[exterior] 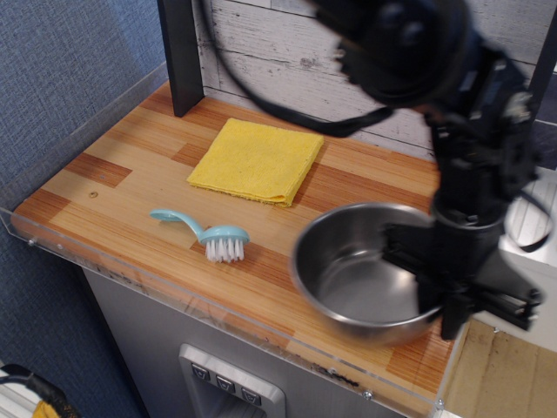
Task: Move the bowl to the right front corner of the counter.
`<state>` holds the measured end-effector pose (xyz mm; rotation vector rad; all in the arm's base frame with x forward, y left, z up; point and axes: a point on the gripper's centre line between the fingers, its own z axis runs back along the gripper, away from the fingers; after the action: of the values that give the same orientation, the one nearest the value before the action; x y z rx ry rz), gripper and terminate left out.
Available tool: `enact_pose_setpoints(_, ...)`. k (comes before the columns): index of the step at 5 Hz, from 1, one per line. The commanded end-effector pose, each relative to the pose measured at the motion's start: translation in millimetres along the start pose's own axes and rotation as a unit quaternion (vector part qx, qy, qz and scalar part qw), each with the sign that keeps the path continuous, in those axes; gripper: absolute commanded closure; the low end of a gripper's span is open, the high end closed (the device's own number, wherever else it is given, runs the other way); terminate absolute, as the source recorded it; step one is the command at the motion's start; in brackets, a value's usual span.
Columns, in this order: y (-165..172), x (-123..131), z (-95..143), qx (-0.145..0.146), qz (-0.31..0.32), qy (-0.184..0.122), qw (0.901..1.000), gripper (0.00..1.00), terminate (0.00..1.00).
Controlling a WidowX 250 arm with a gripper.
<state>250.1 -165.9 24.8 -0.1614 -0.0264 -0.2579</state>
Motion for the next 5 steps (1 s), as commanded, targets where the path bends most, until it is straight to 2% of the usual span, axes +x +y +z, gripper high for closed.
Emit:
enact_pose_setpoints(1,-6.9,-14.5,-28.0,-0.008,-0.018,0.02,0.9996,1.0,0.0)
enact_pose_setpoints(3,4.3,-27.1,-22.1,-0.007,0.001,0.015,0.9999,1.0,0.0)
enact_pose_setpoints(5,22.1,-50.3,-3.3,-0.005,0.022,0.007,0.9997,1.0,0.0)
